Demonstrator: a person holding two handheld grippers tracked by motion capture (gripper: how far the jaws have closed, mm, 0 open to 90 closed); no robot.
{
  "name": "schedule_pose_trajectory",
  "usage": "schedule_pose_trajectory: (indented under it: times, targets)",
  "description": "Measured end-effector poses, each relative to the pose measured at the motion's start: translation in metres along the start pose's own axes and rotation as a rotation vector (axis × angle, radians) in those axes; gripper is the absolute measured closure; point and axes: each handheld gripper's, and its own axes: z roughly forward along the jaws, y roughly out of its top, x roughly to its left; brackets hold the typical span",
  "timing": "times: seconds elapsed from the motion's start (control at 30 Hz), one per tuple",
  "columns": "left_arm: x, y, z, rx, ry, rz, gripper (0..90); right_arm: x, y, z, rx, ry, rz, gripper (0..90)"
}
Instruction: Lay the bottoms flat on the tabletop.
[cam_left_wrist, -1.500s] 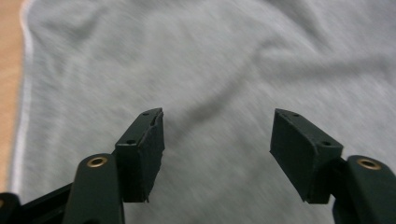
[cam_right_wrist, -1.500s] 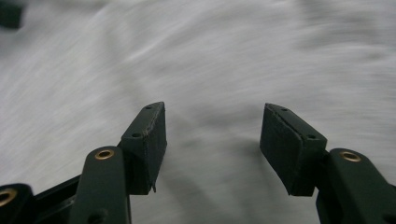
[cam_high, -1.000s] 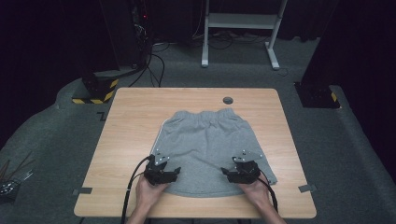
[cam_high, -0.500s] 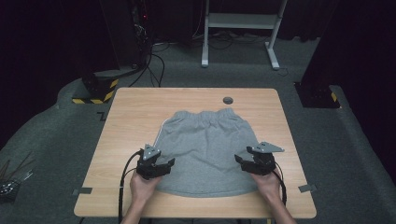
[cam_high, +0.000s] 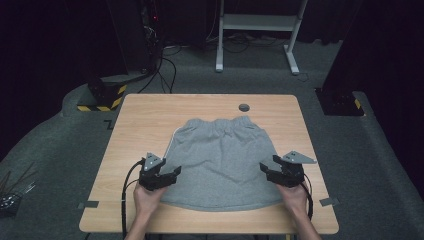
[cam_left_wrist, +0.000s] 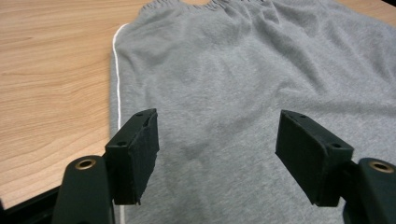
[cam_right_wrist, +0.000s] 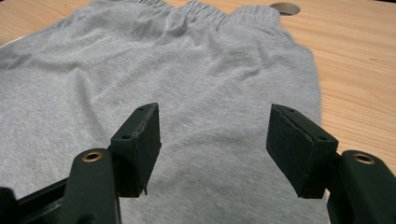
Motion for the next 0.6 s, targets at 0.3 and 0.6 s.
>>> schedule_pose_trajectory:
  times: [0.3, 0.6]
  targets:
    - [0.008, -0.001, -0.006, -0.012, 0.005, -0.017, 30.1, -0.009, -0.002, -0.008, -0.015, -0.019, 0.024, 35.6]
    - [0.016, -0.005, -0.012, -0.02, 0.023, -0.036, 30.0, -0.016, -0.005, -0.014, -0.035, -0.035, 0.053, 36.0]
